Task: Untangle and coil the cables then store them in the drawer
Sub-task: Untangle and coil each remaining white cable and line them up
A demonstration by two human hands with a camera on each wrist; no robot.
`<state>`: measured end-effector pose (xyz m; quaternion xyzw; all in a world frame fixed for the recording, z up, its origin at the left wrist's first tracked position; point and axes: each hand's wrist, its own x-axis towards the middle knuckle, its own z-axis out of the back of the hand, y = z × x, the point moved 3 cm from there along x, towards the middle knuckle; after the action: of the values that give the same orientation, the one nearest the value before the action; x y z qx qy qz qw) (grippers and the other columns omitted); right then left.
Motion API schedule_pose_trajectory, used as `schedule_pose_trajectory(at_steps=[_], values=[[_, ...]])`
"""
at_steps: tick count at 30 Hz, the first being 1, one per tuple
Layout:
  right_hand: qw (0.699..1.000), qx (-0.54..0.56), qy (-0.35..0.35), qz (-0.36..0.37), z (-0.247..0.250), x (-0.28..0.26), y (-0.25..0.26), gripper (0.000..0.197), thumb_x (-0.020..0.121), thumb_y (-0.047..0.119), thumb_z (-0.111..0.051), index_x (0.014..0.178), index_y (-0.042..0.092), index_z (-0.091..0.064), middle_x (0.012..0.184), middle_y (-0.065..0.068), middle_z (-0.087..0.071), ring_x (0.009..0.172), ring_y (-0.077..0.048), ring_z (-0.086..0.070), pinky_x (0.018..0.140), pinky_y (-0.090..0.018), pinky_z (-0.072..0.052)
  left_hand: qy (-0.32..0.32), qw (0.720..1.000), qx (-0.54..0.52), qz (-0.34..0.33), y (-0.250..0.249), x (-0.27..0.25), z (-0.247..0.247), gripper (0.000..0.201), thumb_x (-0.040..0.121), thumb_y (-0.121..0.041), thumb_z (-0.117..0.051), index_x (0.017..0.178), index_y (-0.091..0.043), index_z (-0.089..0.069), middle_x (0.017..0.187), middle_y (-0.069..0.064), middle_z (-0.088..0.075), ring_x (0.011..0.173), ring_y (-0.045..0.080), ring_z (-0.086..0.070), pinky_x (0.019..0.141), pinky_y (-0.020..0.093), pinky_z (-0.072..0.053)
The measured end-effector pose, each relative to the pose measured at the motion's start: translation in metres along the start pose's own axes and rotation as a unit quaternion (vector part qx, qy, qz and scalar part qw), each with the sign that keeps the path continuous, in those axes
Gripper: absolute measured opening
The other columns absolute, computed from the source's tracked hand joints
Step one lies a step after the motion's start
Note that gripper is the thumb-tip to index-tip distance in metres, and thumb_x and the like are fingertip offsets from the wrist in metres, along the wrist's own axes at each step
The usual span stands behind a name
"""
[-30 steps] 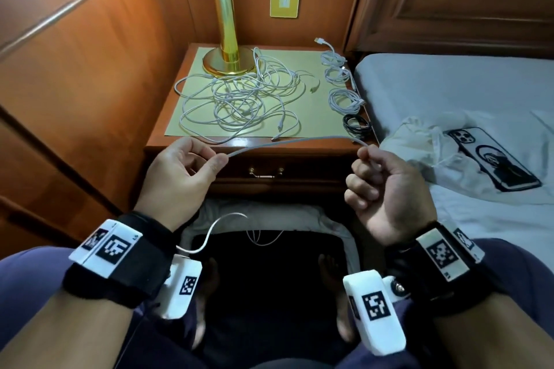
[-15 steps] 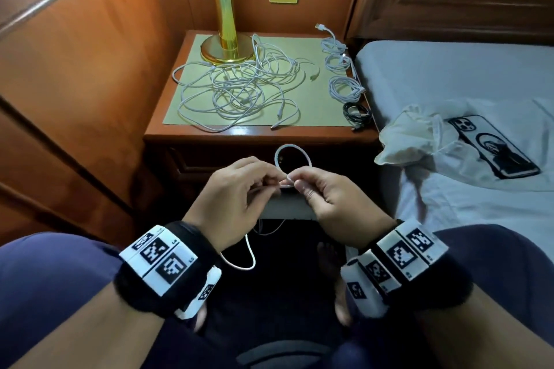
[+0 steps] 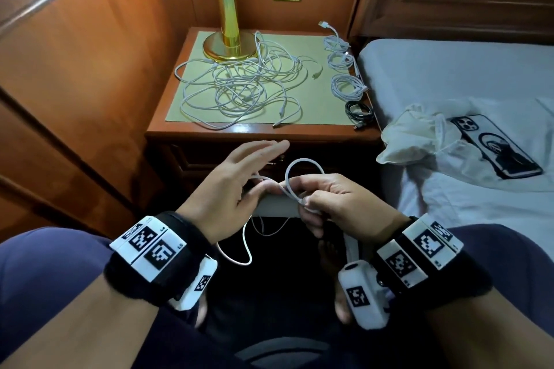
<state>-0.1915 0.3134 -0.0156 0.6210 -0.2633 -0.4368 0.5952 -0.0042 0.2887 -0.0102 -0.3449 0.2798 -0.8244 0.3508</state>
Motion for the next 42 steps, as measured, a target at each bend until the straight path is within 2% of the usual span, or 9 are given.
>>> schedule_pose_trajectory(at_steps=[6,10,14,18,24,30,33,37,42], values=[[0.998,0.028,0.026,-0.056,-0.001,-0.003,-0.002,0.049,0.075,0.013,-0.040,0.115,0.006,-0.067,0.054,-0.003,-0.034,0.049,-0.019,-0.028,0.049,-0.030,-0.028,0.077,0.997,0.006,0.023,0.002,-0.003,-0.001,0.039,0.090,0.008,-0.059,0.116,-0.021,-0.061,0.153,-0.010,-0.044,0.123,0.009,-0.059,0.099,0.035,-0.051],[0.997,0.047,0.024,-0.060,-0.001,-0.005,0.001,0.049,0.073,0.012,-0.040,0.112,0.006,-0.069,0.055,-0.005,-0.031,0.051,-0.019,-0.025,0.046,-0.023,-0.031,0.094,0.994,-0.040,0.037,0.000,-0.003,-0.005,0.033,0.093,0.010,-0.055,0.116,-0.014,-0.054,0.128,-0.007,-0.066,0.107,0.012,-0.069,0.089,0.025,-0.053],[0.998,-0.017,0.006,-0.064,0.001,-0.006,0.003,0.047,0.078,0.011,-0.037,0.111,0.013,-0.072,0.051,-0.001,-0.046,0.047,-0.015,-0.037,0.049,-0.025,-0.035,0.085,0.994,0.019,0.059,0.008,-0.003,-0.001,0.024,0.095,-0.011,-0.065,0.116,-0.024,-0.065,0.094,-0.012,-0.069,0.084,0.015,-0.067,0.076,0.032,-0.054],[0.997,-0.033,0.002,-0.074,-0.001,-0.006,0.001,0.043,0.095,-0.004,-0.035,0.118,0.013,-0.067,0.064,-0.009,-0.064,0.057,-0.022,-0.054,0.061,-0.030,-0.047,0.075,0.993,0.038,0.078,0.012,-0.002,-0.002,0.003,0.093,-0.022,-0.070,0.093,-0.023,-0.073,0.084,-0.009,-0.069,0.081,0.010,-0.066,0.074,0.033,-0.054],[0.991,-0.074,-0.078,-0.085,0.005,-0.003,-0.003,0.025,0.103,0.010,-0.045,0.104,0.013,-0.070,0.078,-0.009,-0.074,0.059,-0.020,-0.062,0.063,-0.030,-0.049,0.041,0.989,0.035,0.140,0.015,-0.004,-0.004,0.010,0.088,-0.023,-0.075,0.081,-0.028,-0.070,0.080,-0.011,-0.067,0.079,0.006,-0.063,0.072,0.020,-0.049],[0.977,-0.159,-0.129,-0.053,0.018,-0.004,-0.002,0.023,0.093,0.010,-0.061,0.095,0.023,-0.080,0.069,0.009,-0.071,0.057,0.002,-0.056,0.060,-0.018,-0.042,-0.033,0.989,0.025,0.141,0.011,-0.003,-0.004,0.009,0.082,-0.017,-0.081,0.080,-0.025,-0.076,0.077,-0.013,-0.071,0.076,0.004,-0.066,0.069,0.012,-0.047],[0.997,-0.030,-0.044,-0.060,0.016,-0.008,0.000,0.020,0.087,0.008,-0.072,0.105,0.015,-0.078,0.083,-0.007,-0.075,0.070,-0.009,-0.063,0.065,-0.021,-0.051,-0.070,0.985,-0.020,0.156,0.010,-0.003,-0.004,0.007,0.081,-0.014,-0.082,0.085,-0.020,-0.081,0.082,-0.013,-0.074,0.083,0.001,-0.069,0.079,0.013,-0.050],[0.989,0.126,-0.051,-0.058,0.004,-0.008,-0.002,0.032,0.077,0.007,-0.076,0.109,0.005,-0.073,0.080,-0.016,-0.072,0.067,-0.017,-0.068,0.066,-0.026,-0.057,-0.080,0.970,-0.112,0.200,0.007,-0.003,-0.008,0.007,0.082,-0.019,-0.082,0.088,-0.020,-0.082,0.085,-0.008,-0.076,0.084,0.005,-0.072,0.080,0.021,-0.055],[0.985,-0.094,-0.141,-0.015,0.002,-0.002,-0.004,0.007,0.081,0.015,-0.081,0.086,0.013,-0.076,0.067,-0.012,-0.071,0.055,-0.015,-0.058,0.059,-0.031,-0.047,-0.045,0.940,-0.233,0.245,0.002,-0.003,-0.015,0.012,0.083,-0.021,-0.078,0.092,-0.014,-0.080,0.086,0.010,-0.078,0.077,0.031,-0.073,0.069,0.036,-0.062]])
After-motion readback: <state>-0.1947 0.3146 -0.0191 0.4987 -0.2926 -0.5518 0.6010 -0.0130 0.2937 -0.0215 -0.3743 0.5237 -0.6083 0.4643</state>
